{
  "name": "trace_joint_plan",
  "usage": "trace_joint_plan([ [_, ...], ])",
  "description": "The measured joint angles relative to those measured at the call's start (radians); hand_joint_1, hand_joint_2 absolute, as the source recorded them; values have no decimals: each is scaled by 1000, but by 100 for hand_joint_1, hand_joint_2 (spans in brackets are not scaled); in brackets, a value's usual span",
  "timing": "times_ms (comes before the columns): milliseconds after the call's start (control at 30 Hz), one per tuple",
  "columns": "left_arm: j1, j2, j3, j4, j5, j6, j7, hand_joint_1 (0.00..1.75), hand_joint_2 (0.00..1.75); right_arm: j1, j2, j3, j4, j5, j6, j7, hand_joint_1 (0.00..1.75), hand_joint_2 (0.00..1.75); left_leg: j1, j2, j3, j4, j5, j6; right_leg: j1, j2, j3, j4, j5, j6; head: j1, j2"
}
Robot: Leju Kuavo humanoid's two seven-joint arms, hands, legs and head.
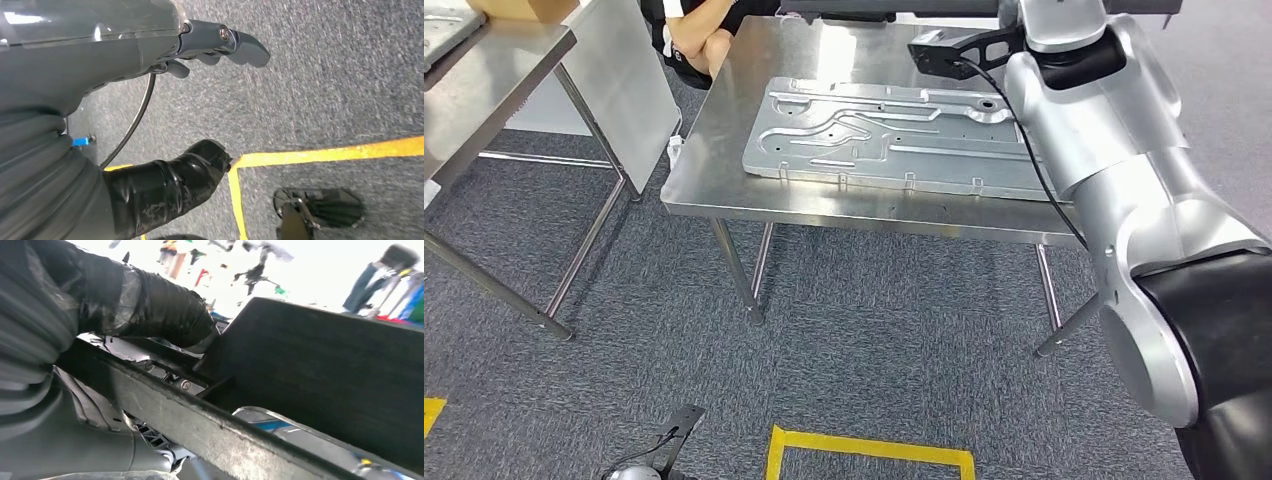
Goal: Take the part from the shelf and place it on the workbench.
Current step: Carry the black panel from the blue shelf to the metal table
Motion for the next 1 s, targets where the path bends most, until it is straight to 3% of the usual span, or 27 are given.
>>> trace_joint_plan([
  [67,0,0,0,0,0,0,0,0,175,3,0,0,2,0,0,-1,175,175,0,0,0,0,0,1,-2,0,-37,76,-25,4,0,0],
  [167,0,0,0,0,0,0,0,0,175,5,-1,0,4,0,0,0,175,175,0,0,0,1,-1,1,-4,-1,-41,78,-15,5,0,0],
  [200,1,0,0,0,0,0,0,0,175,6,-1,0,5,0,0,0,175,175,0,-1,0,3,-2,0,-6,-1,-29,48,8,5,0,0],
  [300,-1,0,0,0,1,-1,0,0,175,6,0,0,9,0,-1,0,175,175,-3,-4,-1,11,-10,-14,-1,-2,71,-164,101,-5,0,0],
  [333,-1,0,0,1,1,-1,0,0,175,6,0,0,9,0,-1,0,175,175,-5,-4,-1,11,-11,-21,3,-2,93,-206,112,-11,0,0],
  [400,-1,0,0,1,2,-2,0,0,175,8,0,0,9,0,-1,0,175,175,-4,-4,-1,12,-16,-30,-1,-2,96,-213,116,-22,0,0],
  [467,-1,1,0,2,2,-1,0,0,175,6,0,0,9,0,-1,1,175,175,-3,-3,-25,67,-53,-38,-7,-3,101,-222,120,-34,0,0],
  [533,-1,2,0,2,2,-1,0,0,175,7,0,0,9,0,-1,0,175,175,-2,-3,-84,197,-116,-45,-6,-3,103,-223,119,-42,0,0],
  [600,0,3,0,3,2,-1,0,0,175,11,0,0,10,0,-1,0,175,175,-2,-3,-134,293,-140,-47,-4,-2,104,-222,117,-44,0,0],
  [633,0,3,0,4,2,-1,0,0,175,12,0,0,10,0,-1,0,175,175,-2,-3,-135,287,-124,-47,-3,-1,105,-221,116,-43,0,0],
  [667,0,4,0,5,2,-1,0,0,175,13,1,0,10,0,-1,0,175,175,-2,-2,-114,240,-90,-45,-3,-1,106,-219,114,-42,0,0],
  [700,0,5,0,5,2,-1,0,0,175,13,1,0,10,0,-1,0,175,175,-2,-2,-82,167,-52,-43,-3,0,108,-217,110,-40,0,0],
  [767,-1,7,0,5,3,-1,0,0,175,11,1,0,10,0,-1,0,175,175,-5,-2,-24,49,-10,-37,0,0,107,-211,105,-33,0,0],
  [900,-2,7,0,7,6,-1,0,0,175,11,0,0,10,0,-1,0,175,175,-5,-4,-6,12,-8,-21,3,0,103,-209,103,-16,0,0],
  [967,-3,8,-1,7,7,-1,0,0,175,9,-1,0,10,0,-1,0,175,175,1,-3,0,4,-5,-9,3,-1,82,-161,72,-7,0,0],
  [1000,-4,8,-1,7,8,-1,0,0,175,8,-1,0,10,0,-1,0,175,175,1,-2,3,2,-5,-5,1,-1,55,-108,45,-4,0,0],
])
